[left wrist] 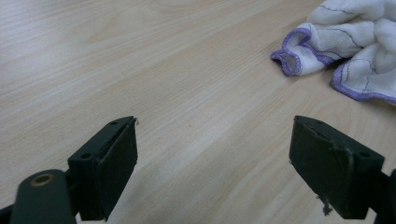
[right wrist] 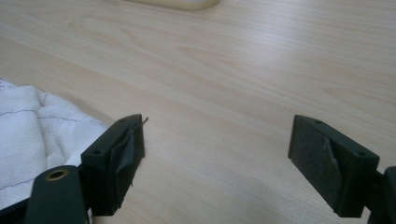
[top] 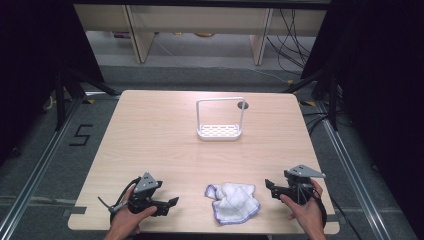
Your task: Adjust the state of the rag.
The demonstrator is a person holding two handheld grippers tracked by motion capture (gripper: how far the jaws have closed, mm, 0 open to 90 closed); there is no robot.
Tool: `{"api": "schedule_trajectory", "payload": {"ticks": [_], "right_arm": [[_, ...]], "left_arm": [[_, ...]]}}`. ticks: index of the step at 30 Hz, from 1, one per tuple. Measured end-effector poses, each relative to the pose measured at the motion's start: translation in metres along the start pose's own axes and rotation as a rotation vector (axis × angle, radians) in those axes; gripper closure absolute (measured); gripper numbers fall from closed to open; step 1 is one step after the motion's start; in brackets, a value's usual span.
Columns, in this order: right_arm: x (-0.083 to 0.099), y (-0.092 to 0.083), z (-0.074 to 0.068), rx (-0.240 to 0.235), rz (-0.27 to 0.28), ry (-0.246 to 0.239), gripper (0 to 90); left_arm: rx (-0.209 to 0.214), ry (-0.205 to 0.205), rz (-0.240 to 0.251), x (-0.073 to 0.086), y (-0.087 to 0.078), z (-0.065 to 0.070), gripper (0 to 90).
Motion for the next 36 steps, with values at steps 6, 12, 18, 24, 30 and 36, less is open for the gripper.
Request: {"api": "schedule_trajectory", "payload": {"ticks": [6, 12, 18, 24, 30, 36], "right_arm": [[0.001, -0.003, -0.002, -0.009, 0.010, -0.006, 19.9], [0.006, -0.010, -0.011, -0.016, 0.017, 0.035, 20.4], [0.013, -0.020, -0.026, -0.048, -0.005, 0.007, 23.6], [0.017, -0.024, -0.043, -0.098, -0.008, -0.051, 25.7], [0.019, -0.022, -0.052, -0.133, -0.012, -0.100, 27.0], [0.021, -0.021, -0.053, -0.130, -0.026, -0.107, 27.4]], "left_arm": [[0.005, 0.004, 0.001, -0.001, 0.002, 0.002, 14.9], [0.012, 0.007, 0.008, -0.007, 0.011, 0.005, 14.9], [0.046, 0.045, 0.034, -0.019, 0.021, 0.011, 20.7], [0.120, 0.131, 0.011, -0.034, 0.041, 0.029, 29.6], [0.165, 0.183, 0.018, -0.049, 0.066, 0.040, 40.7], [0.210, 0.210, 0.022, -0.057, 0.087, 0.049, 50.7]]}}
Point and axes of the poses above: each handheld gripper's, and its own axes: y roughly forward along the jaws, x roughly out of its underside, z roughly to its right, the point moved 9 cm from there along y, roughly forward along the jaws, and after that the axes turned 13 degrees about y, right-handed, at the moved point
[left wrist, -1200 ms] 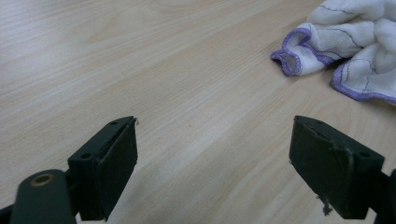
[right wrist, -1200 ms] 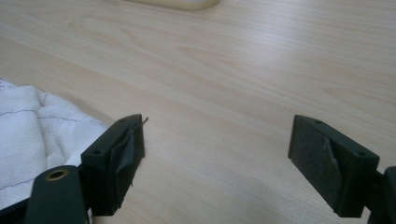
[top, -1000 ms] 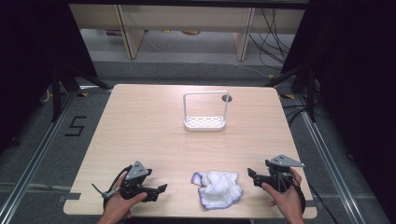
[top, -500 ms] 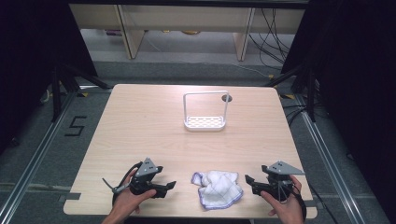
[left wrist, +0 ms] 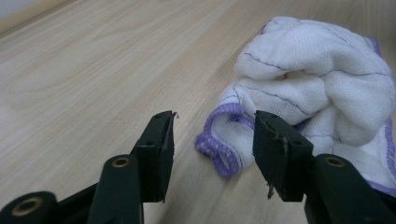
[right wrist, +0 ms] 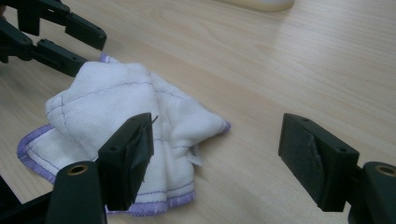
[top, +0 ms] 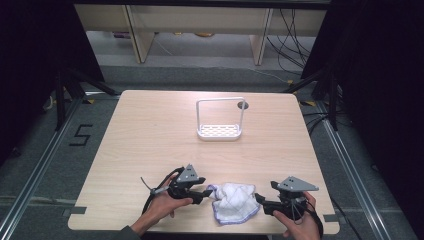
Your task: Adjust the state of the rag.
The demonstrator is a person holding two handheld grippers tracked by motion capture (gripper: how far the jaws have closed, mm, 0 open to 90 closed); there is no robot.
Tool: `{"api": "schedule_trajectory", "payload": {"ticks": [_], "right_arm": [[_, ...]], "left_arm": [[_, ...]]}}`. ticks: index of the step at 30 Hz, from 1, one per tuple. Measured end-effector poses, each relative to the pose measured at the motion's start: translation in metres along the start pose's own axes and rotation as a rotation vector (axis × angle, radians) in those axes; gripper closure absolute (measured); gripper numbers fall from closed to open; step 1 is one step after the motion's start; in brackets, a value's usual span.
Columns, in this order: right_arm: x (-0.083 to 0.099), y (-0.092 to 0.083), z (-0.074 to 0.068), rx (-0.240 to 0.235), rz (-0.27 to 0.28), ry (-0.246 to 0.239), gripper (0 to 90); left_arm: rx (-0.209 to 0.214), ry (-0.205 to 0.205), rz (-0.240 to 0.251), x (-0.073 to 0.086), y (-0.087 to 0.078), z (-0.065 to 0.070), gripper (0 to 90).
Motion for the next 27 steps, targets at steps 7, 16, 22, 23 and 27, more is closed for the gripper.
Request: {"api": "schedule_trajectory", "payload": {"ticks": [7, 16, 22, 23, 27], "right_arm": [[0.000, 0.000, -0.007, -0.021, -0.002, -0.009, 28.0], [0.006, 0.003, -0.042, -0.150, -0.044, -0.056, 36.5], [0.020, 0.019, -0.077, -0.223, -0.119, -0.171, 39.9], [0.020, 0.019, -0.077, -0.223, -0.119, -0.171, 39.9], [0.027, 0.034, -0.107, -0.274, -0.157, -0.234, 44.1]], "left_arm": [[0.015, 0.051, 0.031, -0.006, -0.001, -0.004, 87.0], [-0.088, 0.018, 0.054, -0.009, -0.041, -0.034, 87.8], [-0.108, 0.002, 0.038, 0.000, -0.048, -0.043, 87.6], [-0.108, 0.002, 0.038, 0.000, -0.048, -0.043, 87.5], [-0.104, -0.010, 0.028, 0.006, -0.048, -0.045, 87.3]]}}
Point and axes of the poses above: each handheld gripper's, and its own axes: y roughly forward along the jaws, x roughly out of its underside, z roughly to its right, the point moved 9 cm from there along y, roughly forward along the jaws, and after that the axes turned 13 degrees about y, right-handed, at the moved point
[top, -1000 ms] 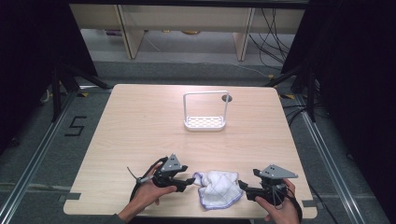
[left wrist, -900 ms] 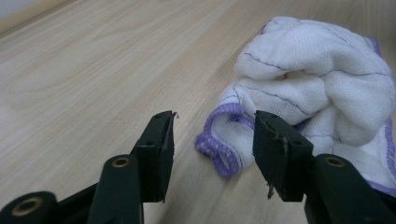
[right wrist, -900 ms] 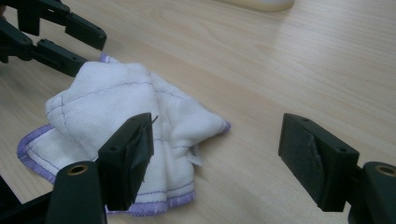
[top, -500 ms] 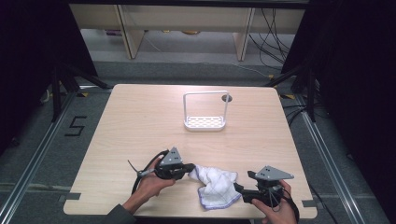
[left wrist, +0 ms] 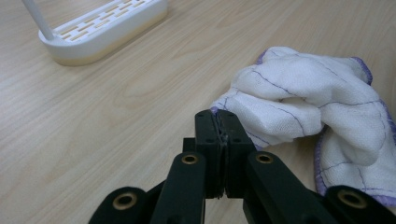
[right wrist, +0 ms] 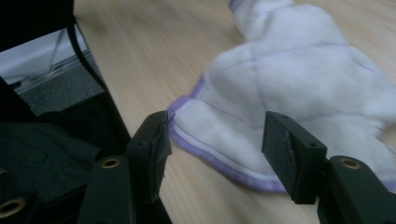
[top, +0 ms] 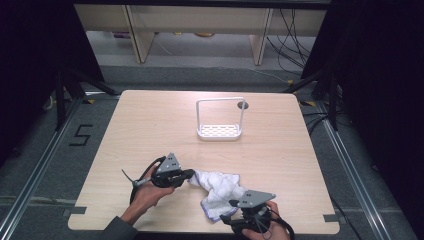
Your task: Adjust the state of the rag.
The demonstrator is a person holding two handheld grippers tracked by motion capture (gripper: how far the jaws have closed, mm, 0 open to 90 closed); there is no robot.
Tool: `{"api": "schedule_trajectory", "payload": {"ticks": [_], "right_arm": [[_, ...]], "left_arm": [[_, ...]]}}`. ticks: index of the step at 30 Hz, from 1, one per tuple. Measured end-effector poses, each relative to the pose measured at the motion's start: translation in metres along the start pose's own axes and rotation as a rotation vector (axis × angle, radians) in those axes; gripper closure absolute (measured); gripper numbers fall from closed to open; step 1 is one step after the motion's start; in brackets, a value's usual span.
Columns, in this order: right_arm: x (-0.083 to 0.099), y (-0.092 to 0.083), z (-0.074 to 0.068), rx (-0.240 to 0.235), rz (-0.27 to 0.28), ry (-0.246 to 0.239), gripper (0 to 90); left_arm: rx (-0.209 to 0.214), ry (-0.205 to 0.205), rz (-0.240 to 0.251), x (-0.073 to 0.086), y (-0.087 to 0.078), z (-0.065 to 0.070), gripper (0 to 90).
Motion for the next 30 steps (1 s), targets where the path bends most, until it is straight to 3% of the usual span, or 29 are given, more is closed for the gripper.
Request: {"api": "schedule_trajectory", "payload": {"ticks": [5, 12, 15, 16, 17, 18, 19, 24, 30], "right_arm": [[-0.004, 0.022, -0.019, -0.041, -0.019, -0.037, 48.4], [-0.001, 0.042, -0.020, 0.006, -0.075, -0.082, 57.2], [0.003, 0.051, -0.012, 0.052, -0.085, -0.127, 74.6], [0.003, 0.051, -0.012, 0.052, -0.085, -0.127, 74.6], [0.002, 0.049, -0.013, 0.033, -0.078, -0.154, 85.8], [0.000, 0.047, -0.014, 0.023, -0.063, -0.141, 87.3], [-0.003, 0.041, -0.013, 0.020, -0.062, -0.159, 88.0], [-0.038, -0.005, -0.009, 0.019, 0.079, -0.164, 88.8], [-0.075, -0.060, 0.009, 0.025, 0.209, -0.106, 88.9]], "left_arm": [[0.000, 0.001, -0.005, 0.002, 0.000, -0.001, 87.1], [0.005, -0.016, 0.008, 0.004, 0.002, -0.001, 87.0], [0.010, -0.022, 0.006, 0.006, 0.001, -0.002, 87.0], [0.010, -0.022, 0.006, 0.006, 0.001, -0.002, 87.0], [0.006, -0.021, 0.001, 0.006, 0.000, -0.002, 87.0], [0.012, -0.017, 0.005, 0.006, 0.000, -0.002, 87.1], [0.004, -0.019, 0.006, 0.006, -0.003, -0.003, 87.2], [0.007, -0.027, 0.022, 0.008, -0.017, -0.003, 87.3], [0.013, -0.027, 0.032, 0.010, -0.045, 0.002, 87.5]]}}
Point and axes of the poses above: each handheld gripper's, and its own axes: y roughly forward along the jaws, x roughly out of its underside, z roughly to its right, the point moved 9 cm from there along y, roughly forward along the jaws, and after that the axes turned 13 degrees about y, right-handed, at the moved point
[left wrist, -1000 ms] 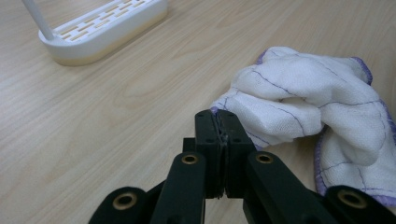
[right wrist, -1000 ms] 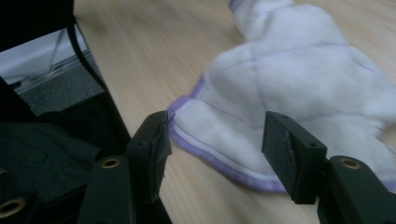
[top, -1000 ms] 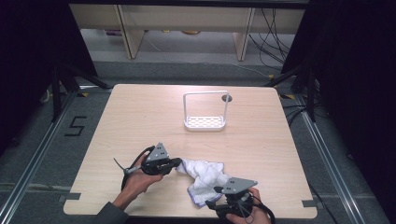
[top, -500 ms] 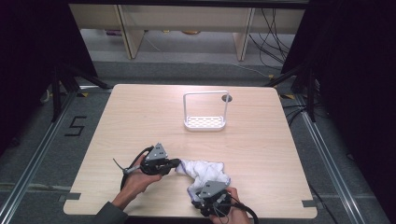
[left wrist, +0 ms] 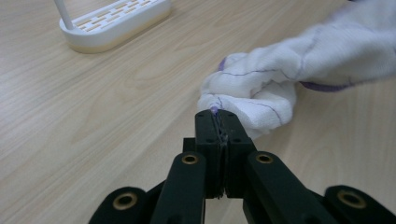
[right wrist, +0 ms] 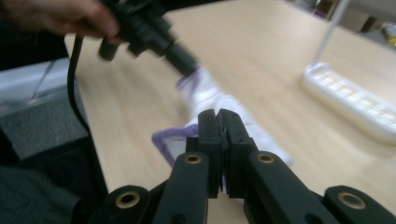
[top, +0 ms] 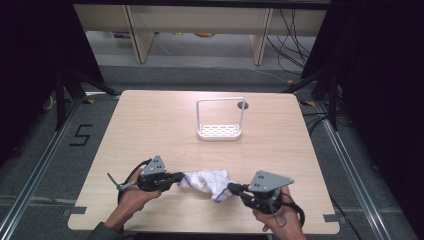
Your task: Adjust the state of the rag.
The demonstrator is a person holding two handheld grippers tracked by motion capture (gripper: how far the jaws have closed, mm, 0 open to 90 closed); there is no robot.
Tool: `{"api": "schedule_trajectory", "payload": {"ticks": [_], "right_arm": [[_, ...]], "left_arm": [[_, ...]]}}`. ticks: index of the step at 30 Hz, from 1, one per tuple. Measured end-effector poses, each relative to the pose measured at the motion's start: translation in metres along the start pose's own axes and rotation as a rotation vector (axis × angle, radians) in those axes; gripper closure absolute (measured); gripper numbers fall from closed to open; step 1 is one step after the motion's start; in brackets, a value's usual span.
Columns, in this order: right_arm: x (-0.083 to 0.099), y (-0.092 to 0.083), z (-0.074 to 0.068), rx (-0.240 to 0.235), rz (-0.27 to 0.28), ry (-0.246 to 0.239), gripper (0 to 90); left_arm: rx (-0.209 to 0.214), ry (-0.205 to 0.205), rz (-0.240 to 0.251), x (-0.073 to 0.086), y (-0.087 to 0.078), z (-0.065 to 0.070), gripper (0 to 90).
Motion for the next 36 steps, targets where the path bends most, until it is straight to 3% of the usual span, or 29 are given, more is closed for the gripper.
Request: {"api": "schedule_trajectory", "payload": {"ticks": [3, 5, 6, 7, 9, 12, 13, 14, 15, 17, 18, 19, 20, 21, 22, 23, 26, 27, 28, 29, 30, 31, 32, 33, 35, 36], "right_arm": [[-0.019, -0.019, 0.018, 0.029, 0.043, 0.036, 88.9], [-0.030, -0.029, 0.029, 0.017, 0.072, 0.083, 88.9], [-0.030, -0.029, 0.029, 0.017, 0.072, 0.083, 88.9], [-0.044, -0.038, 0.044, 0.040, 0.112, 0.111, 88.9], [-0.052, -0.044, 0.060, 0.071, 0.116, 0.103, 88.9], [-0.063, -0.043, 0.088, 0.113, 0.145, 0.127, 88.9], [-0.062, -0.041, 0.096, 0.120, 0.125, 0.160, 88.9], [-0.061, -0.039, 0.107, 0.136, 0.103, 0.170, 88.9], [-0.060, -0.032, 0.117, 0.152, 0.099, 0.182, 88.9], [-0.049, -0.017, 0.138, 0.178, 0.043, 0.217, 88.8], [-0.043, -0.008, 0.151, 0.204, 0.023, 0.202, 88.9], [-0.034, 0.002, 0.157, 0.212, -0.012, 0.246, 88.9], [-0.024, 0.014, 0.170, 0.232, -0.046, 0.251, 88.8], [-0.017, 0.022, 0.174, 0.234, -0.063, 0.282, 88.8], [-0.009, 0.031, 0.181, 0.246, -0.084, 0.288, 88.8], [-0.001, 0.039, 0.191, 0.266, -0.111, 0.253, 88.7], [0.012, 0.054, 0.198, 0.270, -0.143, 0.277, 88.4], [0.020, 0.066, 0.202, 0.291, -0.181, 0.282, 84.2], [0.020, 0.066, 0.202, 0.291, -0.181, 0.282, 84.2], [0.023, 0.069, 0.205, 0.332, -0.209, 0.296, 71.3], [0.023, 0.069, 0.207, 0.363, -0.199, 0.280, 66.7], [0.022, 0.067, 0.205, 0.368, -0.205, 0.307, 61.1], [0.020, 0.064, 0.206, 0.388, -0.182, 0.305, 55.9], [0.020, 0.064, 0.206, 0.388, -0.182, 0.305, 55.9], [0.018, 0.045, 0.197, 0.400, -0.162, 0.295, 51.0], [0.019, 0.039, 0.192, 0.390, -0.156, 0.303, 49.6]], "left_arm": [[0.024, 0.008, 0.009, -0.002, -0.015, 0.007, 87.5], [0.041, 0.002, 0.028, -0.006, -0.025, 0.013, 87.4], [0.041, 0.002, 0.028, -0.006, -0.025, 0.013, 87.4], [0.046, 0.012, 0.041, -0.011, -0.033, 0.016, 87.4], [0.036, 0.016, 0.041, -0.014, -0.039, 0.013, 87.4], [0.003, 0.000, 0.044, -0.014, -0.041, -0.003, 87.4], [-0.007, -0.010, 0.039, -0.011, -0.039, -0.011, 87.4], [-0.007, -0.010, 0.039, -0.011, -0.039, -0.011, 87.4], [-0.030, -0.047, 0.013, -0.002, -0.031, -0.028, 87.4], [-0.035, -0.075, -0.016, 0.009, -0.017, -0.039, 87.3], [-0.037, -0.084, -0.015, 0.014, -0.009, -0.044, 87.2], [-0.036, -0.097, -0.051, 0.022, -0.002, -0.048, 87.1], [-0.037, -0.102, -0.061, 0.026, 0.002, -0.050, 87.0], [-0.040, -0.113, -0.074, 0.030, 0.007, -0.053, 87.0], [-0.048, -0.122, -0.080, 0.033, 0.011, -0.056, 86.9], [-0.051, -0.135, -0.084, 0.035, 0.015, -0.058, 86.8], [-0.062, -0.144, -0.095, 0.039, 0.019, -0.062, 82.5], [-0.058, -0.148, -0.105, 0.041, 0.020, -0.062, 80.2], [-0.058, -0.148, -0.105, 0.041, 0.020, -0.062, 75.0], [-0.093, -0.159, -0.119, 0.043, 0.018, -0.065, 66.2], [-0.093, -0.159, -0.119, 0.043, 0.018, -0.065, 59.6], [-0.127, -0.163, -0.133, 0.042, 0.010, -0.067, 55.2], [-0.127, -0.163, -0.133, 0.042, 0.010, -0.067, 50.8], [-0.149, -0.161, -0.131, 0.039, 0.005, -0.066, 50.8], [-0.109, -0.140, -0.053, 0.015, -0.003, -0.041, 48.7], [-0.083, -0.116, -0.042, 0.007, -0.002, -0.027, 48.2]]}}
Point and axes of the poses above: each handheld gripper's, and its own axes: y roughly forward along the jaws, x roughly out of its underside, z roughly to its right, the point moved 9 cm from there along y, roughly forward along the jaws, and after that the axes turned 13 degrees about y, right-handed, at the moved point
